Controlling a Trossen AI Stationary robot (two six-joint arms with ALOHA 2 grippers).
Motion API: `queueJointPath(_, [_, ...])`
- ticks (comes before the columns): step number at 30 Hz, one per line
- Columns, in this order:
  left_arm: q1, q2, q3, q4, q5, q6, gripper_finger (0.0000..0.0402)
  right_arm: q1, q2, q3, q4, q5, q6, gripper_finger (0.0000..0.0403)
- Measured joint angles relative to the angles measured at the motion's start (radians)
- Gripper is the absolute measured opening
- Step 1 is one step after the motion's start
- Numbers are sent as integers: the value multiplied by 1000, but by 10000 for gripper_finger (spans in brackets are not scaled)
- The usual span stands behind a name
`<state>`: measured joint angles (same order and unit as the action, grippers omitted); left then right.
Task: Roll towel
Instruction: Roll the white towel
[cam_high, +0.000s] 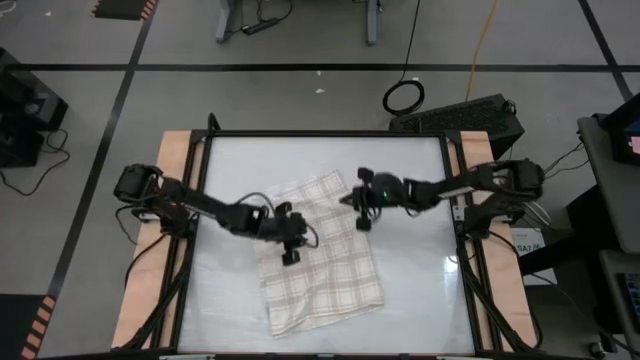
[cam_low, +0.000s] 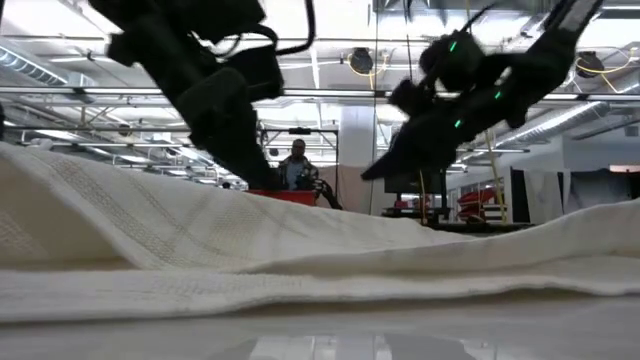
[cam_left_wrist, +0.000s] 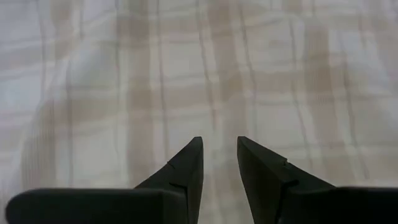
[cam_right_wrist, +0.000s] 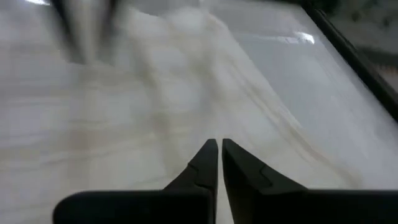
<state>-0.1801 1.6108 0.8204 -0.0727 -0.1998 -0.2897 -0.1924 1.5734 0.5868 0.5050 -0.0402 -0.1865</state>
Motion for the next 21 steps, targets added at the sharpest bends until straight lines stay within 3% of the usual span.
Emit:
queueJointPath(4, [-109, 3, -4, 54, -43, -43, 104, -100, 115, 70, 27, -63, 54, 15])
queueJointPath(7, [-163, 6, -4, 84, -46, -72, 104, -118, 206, 162, -59, -119, 79, 15])
queueJointPath(14, [-229, 6, -59, 76, 16, -238, 104, -125, 335, 385, -370, -106, 25, 15])
queueJointPath(21, [-276, 1, -190, 92, 41, -446, 104, -171, 370, 430, -439, -65, 14, 15])
